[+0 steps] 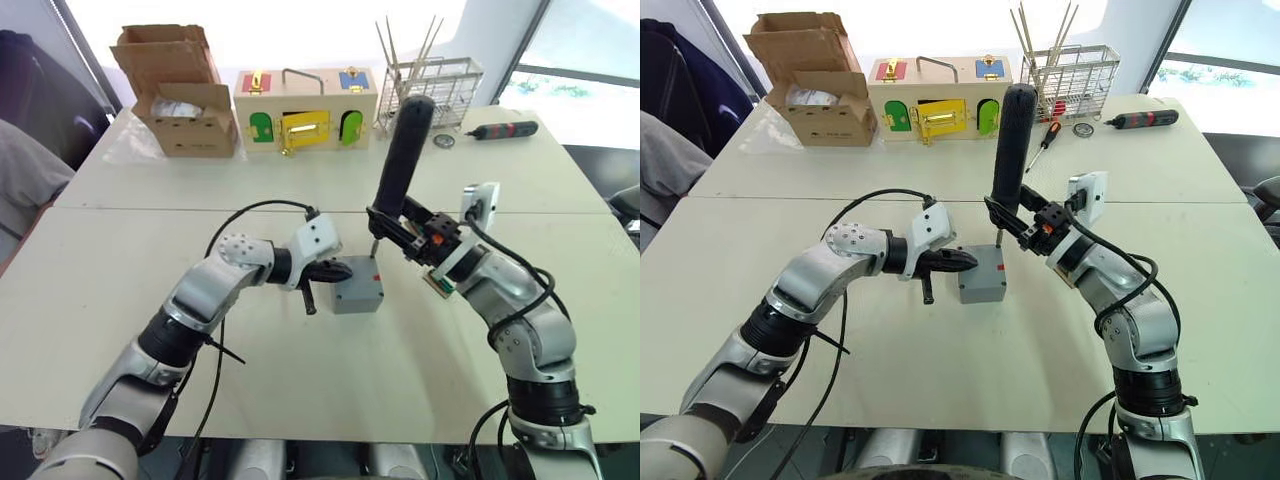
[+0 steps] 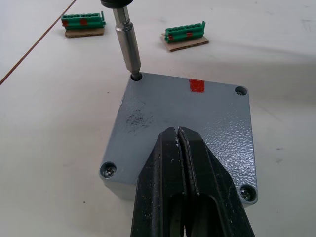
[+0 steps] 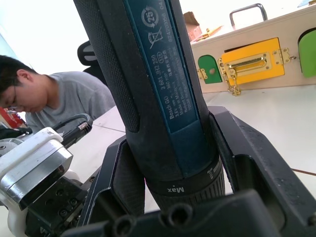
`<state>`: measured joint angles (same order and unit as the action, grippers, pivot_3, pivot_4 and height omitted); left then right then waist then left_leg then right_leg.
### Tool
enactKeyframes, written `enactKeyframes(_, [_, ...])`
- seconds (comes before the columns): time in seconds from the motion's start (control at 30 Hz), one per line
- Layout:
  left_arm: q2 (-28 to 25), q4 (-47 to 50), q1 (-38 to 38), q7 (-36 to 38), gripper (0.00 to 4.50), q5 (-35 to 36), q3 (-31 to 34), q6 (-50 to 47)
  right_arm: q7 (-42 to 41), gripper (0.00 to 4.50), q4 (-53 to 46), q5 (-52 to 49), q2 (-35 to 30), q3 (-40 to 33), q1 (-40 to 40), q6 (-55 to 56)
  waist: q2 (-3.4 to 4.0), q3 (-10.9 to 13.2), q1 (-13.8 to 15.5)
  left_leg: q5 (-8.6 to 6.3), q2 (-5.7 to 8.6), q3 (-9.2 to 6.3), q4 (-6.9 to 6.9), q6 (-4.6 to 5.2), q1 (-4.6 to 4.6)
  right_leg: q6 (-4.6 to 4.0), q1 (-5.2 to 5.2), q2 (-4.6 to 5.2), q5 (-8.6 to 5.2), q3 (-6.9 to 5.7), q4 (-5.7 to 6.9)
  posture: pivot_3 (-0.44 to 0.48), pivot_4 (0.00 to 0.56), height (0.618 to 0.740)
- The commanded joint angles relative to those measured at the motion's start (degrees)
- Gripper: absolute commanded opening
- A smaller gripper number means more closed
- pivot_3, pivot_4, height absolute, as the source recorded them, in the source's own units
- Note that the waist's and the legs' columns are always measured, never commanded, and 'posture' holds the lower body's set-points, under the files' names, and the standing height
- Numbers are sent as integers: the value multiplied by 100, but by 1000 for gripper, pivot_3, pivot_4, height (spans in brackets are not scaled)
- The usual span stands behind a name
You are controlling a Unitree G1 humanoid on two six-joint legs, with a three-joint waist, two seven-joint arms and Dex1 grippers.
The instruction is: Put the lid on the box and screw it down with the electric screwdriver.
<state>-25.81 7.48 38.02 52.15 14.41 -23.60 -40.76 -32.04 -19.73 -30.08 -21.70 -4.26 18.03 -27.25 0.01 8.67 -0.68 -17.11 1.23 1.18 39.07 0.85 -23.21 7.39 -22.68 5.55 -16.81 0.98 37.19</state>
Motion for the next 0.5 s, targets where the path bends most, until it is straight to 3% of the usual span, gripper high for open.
enactKeyframes(0.03, [-101,-167,-119,89,0,-205,-307,-161,-167,1759,-68,-16,-13,312,-226,-136,-7,-8,0,0,0,-1,0,0,0,0,0,0,0,0,0,0,150,740])
enactKeyframes(0.5, [16,-183,-201,51,0,-233,-261,-251,-126,1759,-20,50,114,384,-247,-88,-33,-38,1,-16,-4,-3,-7,25,19,-1,16,-1,-1,0,-2,0,150,740])
